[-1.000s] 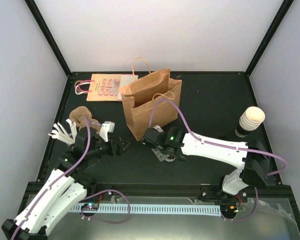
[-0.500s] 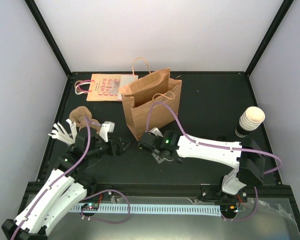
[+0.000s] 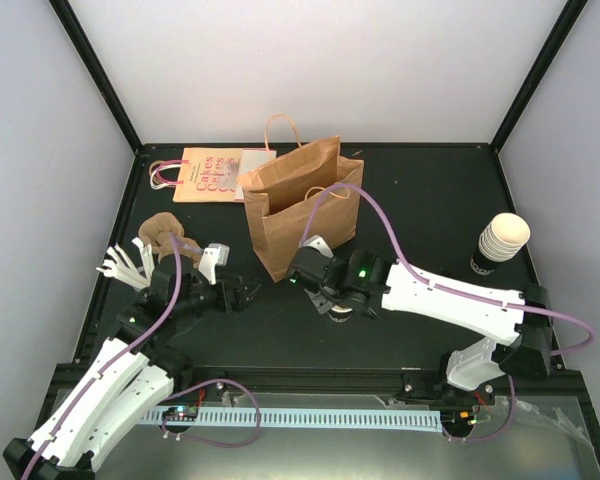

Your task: Pack the takeout coffee

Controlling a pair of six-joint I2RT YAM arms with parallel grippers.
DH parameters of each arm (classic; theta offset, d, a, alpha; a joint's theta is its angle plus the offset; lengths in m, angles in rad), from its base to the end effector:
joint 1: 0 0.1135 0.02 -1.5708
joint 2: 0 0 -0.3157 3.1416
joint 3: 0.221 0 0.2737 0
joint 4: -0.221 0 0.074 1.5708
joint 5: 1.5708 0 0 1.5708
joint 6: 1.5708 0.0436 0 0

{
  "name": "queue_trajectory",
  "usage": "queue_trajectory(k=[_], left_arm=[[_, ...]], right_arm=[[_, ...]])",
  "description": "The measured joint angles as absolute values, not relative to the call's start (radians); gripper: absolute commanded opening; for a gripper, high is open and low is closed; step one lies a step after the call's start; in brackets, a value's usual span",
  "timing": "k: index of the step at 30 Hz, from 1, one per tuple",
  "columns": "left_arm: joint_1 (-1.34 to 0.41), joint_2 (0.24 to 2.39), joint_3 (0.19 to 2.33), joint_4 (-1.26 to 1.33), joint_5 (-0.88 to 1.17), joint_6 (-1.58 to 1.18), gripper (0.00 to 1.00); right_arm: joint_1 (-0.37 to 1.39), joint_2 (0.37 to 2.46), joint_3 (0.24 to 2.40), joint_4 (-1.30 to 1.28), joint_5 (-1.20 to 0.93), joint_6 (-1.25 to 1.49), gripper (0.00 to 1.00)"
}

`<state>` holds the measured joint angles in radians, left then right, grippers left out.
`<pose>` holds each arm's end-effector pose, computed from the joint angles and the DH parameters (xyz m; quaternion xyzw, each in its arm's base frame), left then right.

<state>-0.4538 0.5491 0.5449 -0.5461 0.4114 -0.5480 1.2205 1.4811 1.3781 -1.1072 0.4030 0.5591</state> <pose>0.0958 -0.0661 0.2775 0.0594 0.8580 -0.3859 0.3338 0.1203 0.2795 0.3534 -0.2790 0.9233 0.0125 0.2636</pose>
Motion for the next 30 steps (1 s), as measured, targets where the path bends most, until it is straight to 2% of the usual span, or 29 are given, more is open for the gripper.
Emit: queue_trajectory(k=[4, 6, 9, 11, 14, 18, 21, 26, 30], left_arm=[[-0.454, 0.549, 0.545, -0.546, 0.411, -0.545, 0.99], [-0.454, 0.549, 0.545, -0.547, 0.411, -0.544, 0.99], [-0.454, 0.548, 0.545, -0.547, 0.411, -0.542, 0.99], [-0.454, 0.546, 0.545, -0.547, 0.411, -0.542, 0.99], [-0.454, 0.542, 0.545, -0.547, 0.411, -0.542, 0.99], [-0.454, 0.543, 0.545, -0.547, 0.411, -0.542, 0.99], [-0.454, 0.543, 0.545, -0.547, 0.411, -0.542, 0.99], [-0.454, 0.543, 0.545, -0.547, 0.411, -0.542, 0.99], [-0.454, 0.543, 0.545, -0.547, 0.411, -0.542, 0.99]], right_arm=[[1.169, 1.432, 1.373, -1.103, 0.403, 0.546, 0.43], [1.119, 1.391, 1.357, -1.095, 0.401, 0.535, 0.51], [1.027, 1.312, 1.317, -1.076, 0.402, 0.522, 0.54], [0.959, 1.254, 1.279, -1.055, 0.397, 0.525, 0.73], [0.846, 1.151, 1.17, -0.979, 0.371, 0.527, 0.87], [0.71, 1.056, 0.991, -0.91, 0.263, 0.506, 1.0], [0.614, 1.076, 0.92, -0.885, 0.197, 0.496, 1.0], [0.563, 1.196, 0.907, -0.887, 0.193, 0.522, 1.0], [0.503, 1.252, 0.902, -0.879, 0.198, 0.564, 0.94]])
